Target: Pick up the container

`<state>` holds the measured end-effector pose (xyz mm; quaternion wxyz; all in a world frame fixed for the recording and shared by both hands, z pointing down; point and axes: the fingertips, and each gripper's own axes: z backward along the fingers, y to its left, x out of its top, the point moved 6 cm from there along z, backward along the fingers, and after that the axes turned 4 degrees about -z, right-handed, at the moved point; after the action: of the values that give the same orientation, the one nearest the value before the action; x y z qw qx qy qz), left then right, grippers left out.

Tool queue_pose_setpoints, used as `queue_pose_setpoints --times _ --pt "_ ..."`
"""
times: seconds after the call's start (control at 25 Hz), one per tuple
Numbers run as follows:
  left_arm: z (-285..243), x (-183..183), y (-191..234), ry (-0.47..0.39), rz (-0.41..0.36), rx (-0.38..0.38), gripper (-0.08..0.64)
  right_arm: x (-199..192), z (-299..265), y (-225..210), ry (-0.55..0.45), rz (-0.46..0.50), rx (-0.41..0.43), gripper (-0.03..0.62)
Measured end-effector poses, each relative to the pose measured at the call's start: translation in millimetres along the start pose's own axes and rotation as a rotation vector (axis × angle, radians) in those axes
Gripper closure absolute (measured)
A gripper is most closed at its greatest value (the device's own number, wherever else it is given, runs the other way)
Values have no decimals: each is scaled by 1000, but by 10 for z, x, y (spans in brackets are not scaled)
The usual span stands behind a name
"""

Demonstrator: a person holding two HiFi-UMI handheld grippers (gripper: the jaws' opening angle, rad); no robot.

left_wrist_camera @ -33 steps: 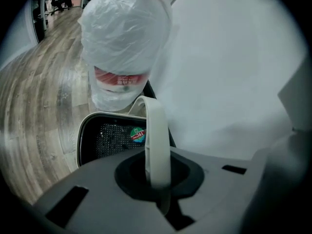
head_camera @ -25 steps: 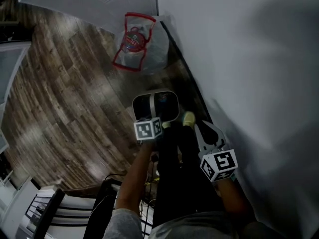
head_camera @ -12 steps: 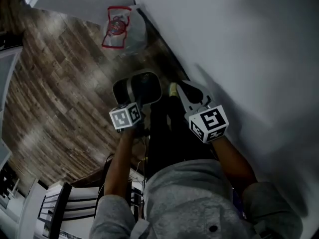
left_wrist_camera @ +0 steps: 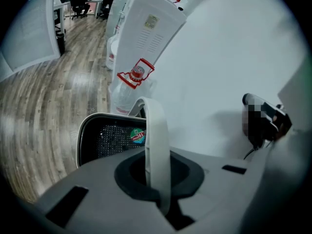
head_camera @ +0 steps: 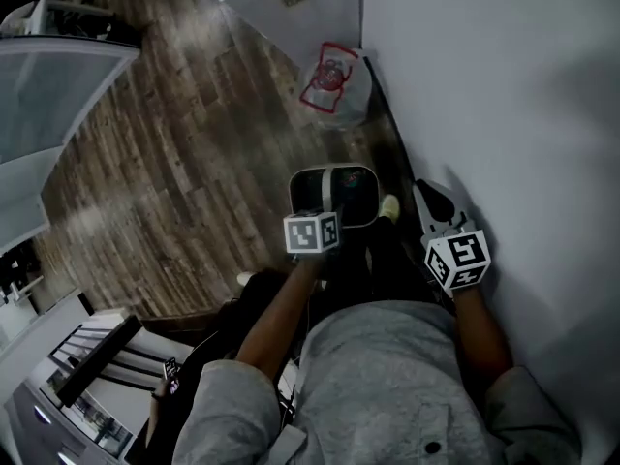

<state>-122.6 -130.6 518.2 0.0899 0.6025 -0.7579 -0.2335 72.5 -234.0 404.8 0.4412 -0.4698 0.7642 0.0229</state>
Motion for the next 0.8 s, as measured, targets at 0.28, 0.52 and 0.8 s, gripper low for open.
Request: queue_pose_setpoints --times 0.28,0.52,0.8 --pt "463 -45 -75 -92 58 -28 546 246 149 345 -32 72 30 554" --pt "893 -37 -146 -127 70 -30 546 535 378 631 -81 96 52 554" --pt "1267 -398 1 -123 90 1 546 746 808 853 -129 144 61 554"
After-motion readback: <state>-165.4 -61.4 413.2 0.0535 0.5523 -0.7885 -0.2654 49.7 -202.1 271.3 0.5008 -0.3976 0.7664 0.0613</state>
